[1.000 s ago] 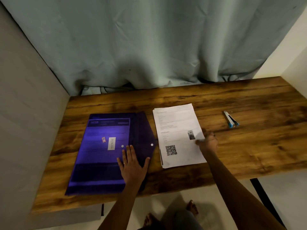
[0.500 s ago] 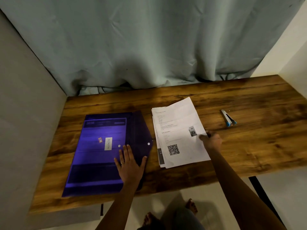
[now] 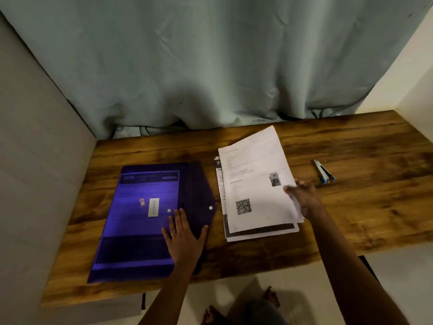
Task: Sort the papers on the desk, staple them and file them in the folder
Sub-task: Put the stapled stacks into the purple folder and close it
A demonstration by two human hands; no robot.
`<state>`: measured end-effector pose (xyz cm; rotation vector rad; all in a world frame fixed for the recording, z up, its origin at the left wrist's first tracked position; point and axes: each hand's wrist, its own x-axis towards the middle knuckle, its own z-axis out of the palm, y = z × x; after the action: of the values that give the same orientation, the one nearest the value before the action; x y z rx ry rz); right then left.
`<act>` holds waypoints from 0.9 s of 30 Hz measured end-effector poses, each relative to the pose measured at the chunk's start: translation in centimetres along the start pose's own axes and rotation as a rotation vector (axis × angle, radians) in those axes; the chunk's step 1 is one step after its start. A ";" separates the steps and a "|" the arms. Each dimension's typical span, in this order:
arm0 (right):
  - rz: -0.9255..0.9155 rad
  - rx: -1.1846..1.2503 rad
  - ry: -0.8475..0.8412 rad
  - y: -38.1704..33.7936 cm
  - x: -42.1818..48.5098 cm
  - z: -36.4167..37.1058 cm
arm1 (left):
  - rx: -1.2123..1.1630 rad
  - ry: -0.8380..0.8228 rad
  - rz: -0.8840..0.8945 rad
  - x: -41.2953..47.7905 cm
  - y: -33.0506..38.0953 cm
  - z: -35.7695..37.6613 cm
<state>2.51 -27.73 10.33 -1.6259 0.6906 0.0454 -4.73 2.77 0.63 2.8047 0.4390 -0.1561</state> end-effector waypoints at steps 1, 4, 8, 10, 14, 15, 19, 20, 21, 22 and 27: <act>0.006 0.041 -0.002 -0.3 -0.1 0.4 | -0.005 -0.001 -0.001 0.0 0.1 -0.1; 0.036 0.102 -0.033 -0.7 -0.3 1.9 | -0.017 -0.016 -0.007 0.0 0.3 -0.3; 0.014 -0.006 -0.043 -0.4 -0.5 3.6 | -0.039 -0.019 -0.007 0.0 0.2 -0.4; 0.040 -0.147 -0.067 0.5 0.0 3.6 | -0.033 -0.022 -0.007 0.0 0.1 -0.4; 0.146 -0.304 -0.177 1.2 0.5 3.8 | -0.023 -0.028 -0.008 -0.1 0.2 -0.5; 0.165 -0.300 -0.171 1.1 0.5 4.0 | -0.023 -0.025 -0.006 -0.1 0.2 -0.5; 0.164 -0.331 -0.160 0.8 1.0 4.3 | -0.032 -0.025 -0.005 -0.1 0.2 -0.5; 0.142 -0.364 -0.181 0.6 0.9 4.2 | -0.035 -0.026 -0.004 0.0 0.2 -0.5; 0.117 -0.370 -0.191 0.4 0.8 4.1 | -0.039 -0.028 -0.005 0.0 0.3 -0.6; 0.091 -0.346 -0.190 0.3 0.9 4.0 | -0.044 -0.030 -0.006 0.0 0.3 -0.6; 0.022 -0.110 -0.094 -0.8 0.5 4.4 | -0.044 -0.016 -0.024 0.1 0.5 -1.3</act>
<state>4.86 -23.94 9.98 -1.7099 0.6428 0.1779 -4.43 2.76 1.96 2.7542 0.4669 -0.1716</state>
